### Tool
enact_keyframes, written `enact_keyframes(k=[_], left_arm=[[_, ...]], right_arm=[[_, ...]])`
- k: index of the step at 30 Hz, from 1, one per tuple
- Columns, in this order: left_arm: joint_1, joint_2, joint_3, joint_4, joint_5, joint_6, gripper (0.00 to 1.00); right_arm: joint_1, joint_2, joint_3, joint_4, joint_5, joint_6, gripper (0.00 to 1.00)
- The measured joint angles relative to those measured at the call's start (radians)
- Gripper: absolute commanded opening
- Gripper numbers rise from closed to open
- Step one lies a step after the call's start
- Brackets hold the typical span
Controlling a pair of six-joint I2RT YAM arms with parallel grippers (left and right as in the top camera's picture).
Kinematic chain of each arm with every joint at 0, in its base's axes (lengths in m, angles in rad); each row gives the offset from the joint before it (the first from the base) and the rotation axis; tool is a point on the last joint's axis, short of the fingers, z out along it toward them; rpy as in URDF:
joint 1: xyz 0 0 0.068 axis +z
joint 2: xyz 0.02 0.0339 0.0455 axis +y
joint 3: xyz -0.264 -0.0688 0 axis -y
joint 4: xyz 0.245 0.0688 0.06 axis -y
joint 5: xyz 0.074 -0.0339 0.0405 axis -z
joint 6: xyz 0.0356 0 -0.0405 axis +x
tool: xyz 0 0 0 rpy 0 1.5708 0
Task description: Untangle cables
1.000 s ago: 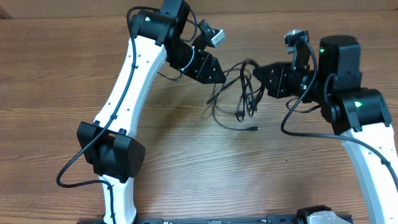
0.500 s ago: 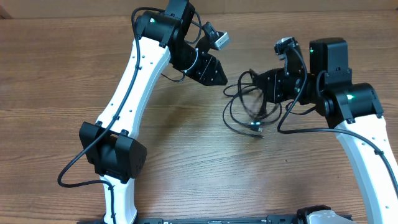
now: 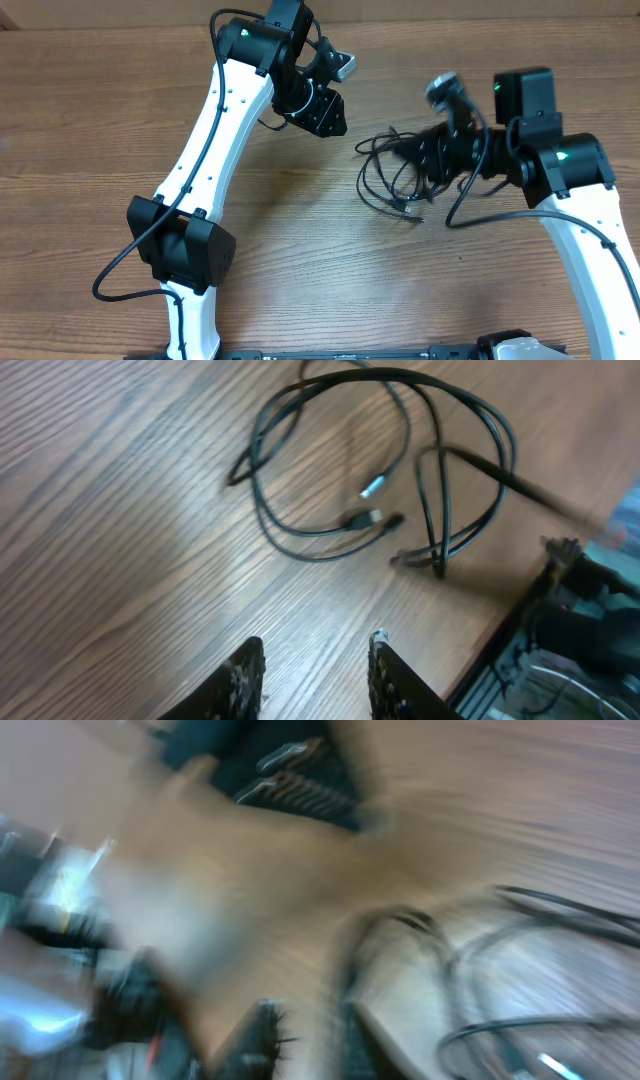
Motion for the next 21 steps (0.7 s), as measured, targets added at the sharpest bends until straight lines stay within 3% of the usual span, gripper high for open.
enact_keyframes(k=[3,5,8,11,16,20,21], left_arm=[[0.018,0.000,0.000,0.003,-0.020,-0.015,0.35],[0.039,0.000,0.000,0.006,-0.023,-0.029,0.35],[0.070,0.000,0.000,0.007,-0.011,-0.039,0.37],[0.089,0.000,0.000,0.009,0.005,-0.046,0.38],[0.077,0.000,0.000,0.011,0.014,-0.048,0.41],[0.067,0.000,0.000,0.001,0.010,-0.050,0.42],[0.063,0.000,0.000,-0.004,0.004,-0.050,0.42]], right_arm=[[0.045,0.000,0.000,-0.059,-0.075,-0.091,0.71],[0.066,0.000,0.000,-0.077,-0.060,-0.124,0.71],[0.076,0.000,0.000,-0.069,0.084,-0.124,0.78],[0.072,0.000,0.000,-0.030,0.335,-0.035,0.90],[0.035,0.001,0.000,-0.002,0.677,0.130,0.88],[-0.002,0.023,0.000,-0.006,0.749,0.230,0.80],[-0.005,0.037,-0.001,-0.005,0.747,0.246,0.74]])
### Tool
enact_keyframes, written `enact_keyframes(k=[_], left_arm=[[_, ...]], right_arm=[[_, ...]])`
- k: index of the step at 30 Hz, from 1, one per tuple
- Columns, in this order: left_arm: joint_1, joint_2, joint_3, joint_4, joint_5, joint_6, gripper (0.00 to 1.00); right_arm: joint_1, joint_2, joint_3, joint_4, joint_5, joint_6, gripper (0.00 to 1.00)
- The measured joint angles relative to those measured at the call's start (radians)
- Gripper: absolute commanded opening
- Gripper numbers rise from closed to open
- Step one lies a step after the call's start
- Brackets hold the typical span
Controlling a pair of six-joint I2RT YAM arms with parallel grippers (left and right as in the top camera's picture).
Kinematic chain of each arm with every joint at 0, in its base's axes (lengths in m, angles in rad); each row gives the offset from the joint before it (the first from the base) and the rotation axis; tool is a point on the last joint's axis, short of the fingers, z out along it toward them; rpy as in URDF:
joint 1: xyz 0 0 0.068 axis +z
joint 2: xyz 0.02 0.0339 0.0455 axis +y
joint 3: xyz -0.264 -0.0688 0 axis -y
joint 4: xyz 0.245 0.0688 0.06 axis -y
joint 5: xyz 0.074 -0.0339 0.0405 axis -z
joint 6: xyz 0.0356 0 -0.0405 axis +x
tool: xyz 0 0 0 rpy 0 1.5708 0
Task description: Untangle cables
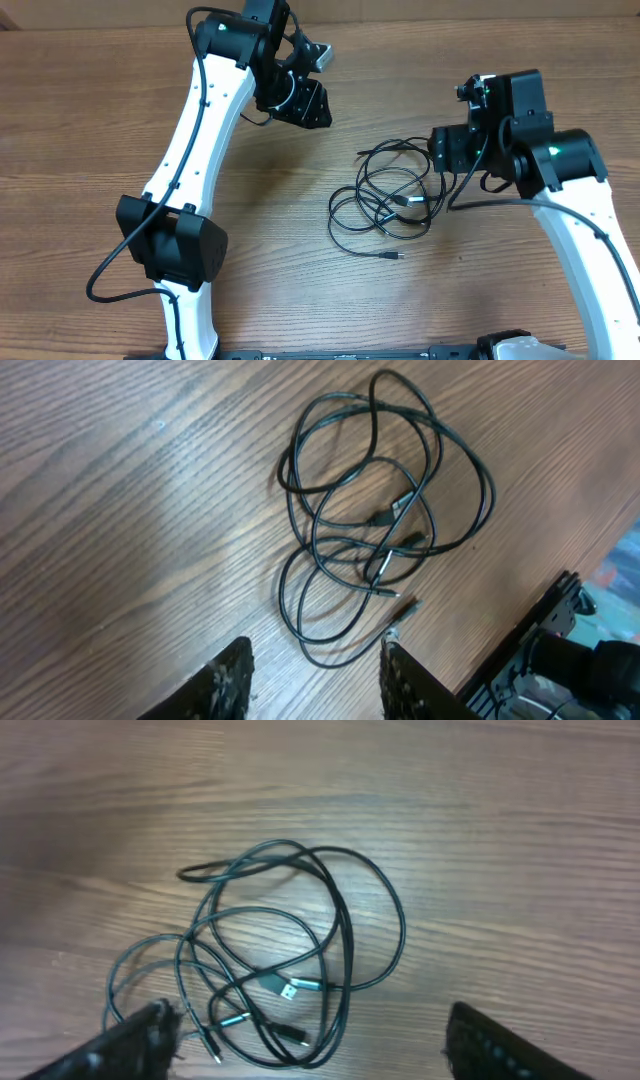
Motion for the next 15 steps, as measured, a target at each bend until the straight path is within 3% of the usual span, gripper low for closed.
enact_keyframes(k=[2,5,15], left_arm=[[-0.002,0.000,0.000,-0.007,-0.016,0.000,0.43],[-0.002,0.000,0.000,-0.016,-0.040,0.000,0.43],[-0.002,0.000,0.000,-0.026,-0.073,0.000,0.42]], right_arm=[[0.000,0.034,-0.006,0.001,-0.010,0.013,0.62],[0.000,0.117,-0.016,0.000,-0.021,0.035,0.50],[-0.016,0.319,-0.024,-0.012,-0.024,0.100,0.48]])
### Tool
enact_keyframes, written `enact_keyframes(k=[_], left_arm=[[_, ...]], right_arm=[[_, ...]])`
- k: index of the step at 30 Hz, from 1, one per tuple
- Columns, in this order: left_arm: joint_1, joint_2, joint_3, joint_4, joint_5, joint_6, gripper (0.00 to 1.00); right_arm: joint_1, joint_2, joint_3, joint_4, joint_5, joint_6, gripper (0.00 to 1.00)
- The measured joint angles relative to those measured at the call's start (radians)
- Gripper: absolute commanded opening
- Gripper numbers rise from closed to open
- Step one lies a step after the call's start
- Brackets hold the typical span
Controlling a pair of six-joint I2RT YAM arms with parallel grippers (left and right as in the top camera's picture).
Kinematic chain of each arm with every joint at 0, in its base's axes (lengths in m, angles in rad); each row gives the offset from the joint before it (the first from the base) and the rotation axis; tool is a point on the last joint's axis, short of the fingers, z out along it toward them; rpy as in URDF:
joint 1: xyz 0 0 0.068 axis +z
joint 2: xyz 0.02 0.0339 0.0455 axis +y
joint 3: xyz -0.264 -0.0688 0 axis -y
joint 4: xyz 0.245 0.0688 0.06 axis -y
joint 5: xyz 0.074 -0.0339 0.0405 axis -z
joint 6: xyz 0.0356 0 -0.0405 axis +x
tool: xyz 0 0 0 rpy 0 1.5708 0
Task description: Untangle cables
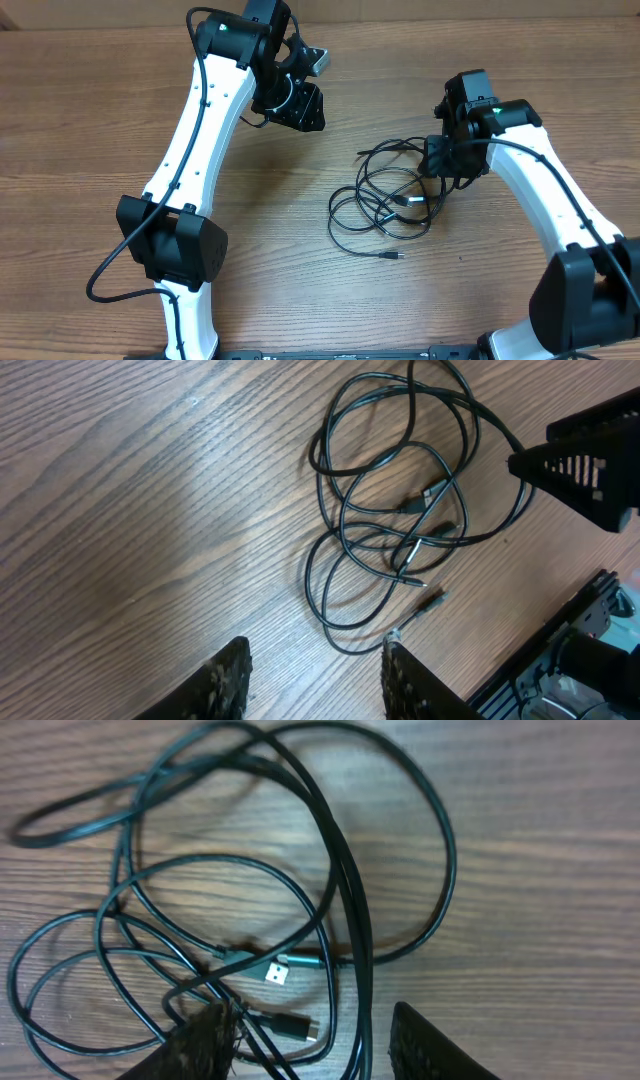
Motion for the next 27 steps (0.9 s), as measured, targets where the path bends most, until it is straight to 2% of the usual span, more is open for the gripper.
enact_keyframes(k=[8,17,19,20,27], left_arm=[[0.000,0.000,0.000,0.000,0.000,0.000,0.42],[0.000,0.000,0.000,-0.008,-0.001,0.000,0.42],[0.000,0.000,0.000,-0.008,-0.002,0.000,0.42],[0.000,0.000,0.000,-0.008,-0.003,0.000,0.42],[0.000,0.000,0.000,-0.008,-0.004,0.000,0.42]], right_arm=[[-0.010,0.029,0.000,-0.024,0.021,0.026,0.45],[-0.010,0.029,-0.043,-0.058,0.026,0.072,0.24],[-0.010,0.029,-0.061,-0.049,0.019,0.073,0.08],[-0.010,0.029,-0.066,-0.048,0.016,0.075,0.04],[-0.010,0.029,-0.063,-0.072,-0.016,0.088,0.04]])
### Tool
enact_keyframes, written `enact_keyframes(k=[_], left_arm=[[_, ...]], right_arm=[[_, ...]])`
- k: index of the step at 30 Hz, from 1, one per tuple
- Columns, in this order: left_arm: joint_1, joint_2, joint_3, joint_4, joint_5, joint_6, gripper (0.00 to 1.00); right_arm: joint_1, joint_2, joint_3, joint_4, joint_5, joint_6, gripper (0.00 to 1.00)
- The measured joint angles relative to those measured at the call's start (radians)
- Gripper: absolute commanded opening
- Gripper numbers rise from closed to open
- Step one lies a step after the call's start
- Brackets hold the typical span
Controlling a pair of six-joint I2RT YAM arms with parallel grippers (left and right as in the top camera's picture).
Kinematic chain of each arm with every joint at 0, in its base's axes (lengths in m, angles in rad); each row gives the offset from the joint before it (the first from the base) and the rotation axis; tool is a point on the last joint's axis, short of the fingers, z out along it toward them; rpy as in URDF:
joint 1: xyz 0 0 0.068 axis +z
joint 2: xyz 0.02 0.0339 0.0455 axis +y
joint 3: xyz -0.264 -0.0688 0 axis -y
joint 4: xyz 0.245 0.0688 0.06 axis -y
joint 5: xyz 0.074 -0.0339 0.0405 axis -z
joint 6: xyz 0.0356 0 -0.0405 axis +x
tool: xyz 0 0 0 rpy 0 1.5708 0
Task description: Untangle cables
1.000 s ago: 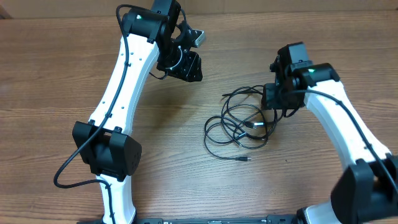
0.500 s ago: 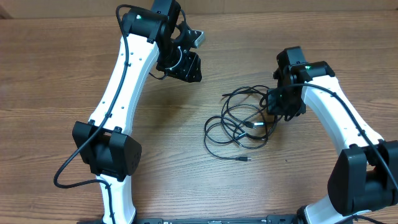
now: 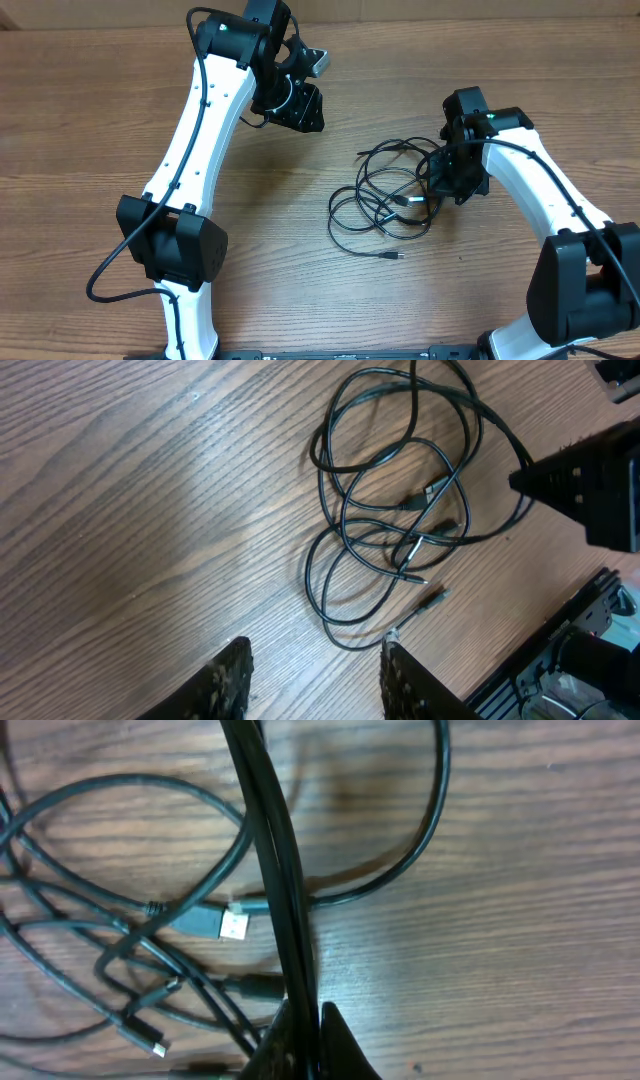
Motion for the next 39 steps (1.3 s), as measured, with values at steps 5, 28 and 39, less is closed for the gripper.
enact_keyframes(k=[5,28,39], left_arm=[[0.000,0.000,0.000,0.000,0.001,0.000,0.43],[-0.001,0.000,0.000,0.075,0.183,-0.007,0.63],[-0.023,0.000,-0.040,0.026,0.174,-0.006,0.64]], right_arm=[[0.000,0.006,0.183,-0.105,-0.225,-0.124,0.04],[0.001,0.006,0.779,-0.279,-0.745,-0.489,0.04],[0.001,0.006,0.780,-0.208,-0.744,-0.473,0.04]])
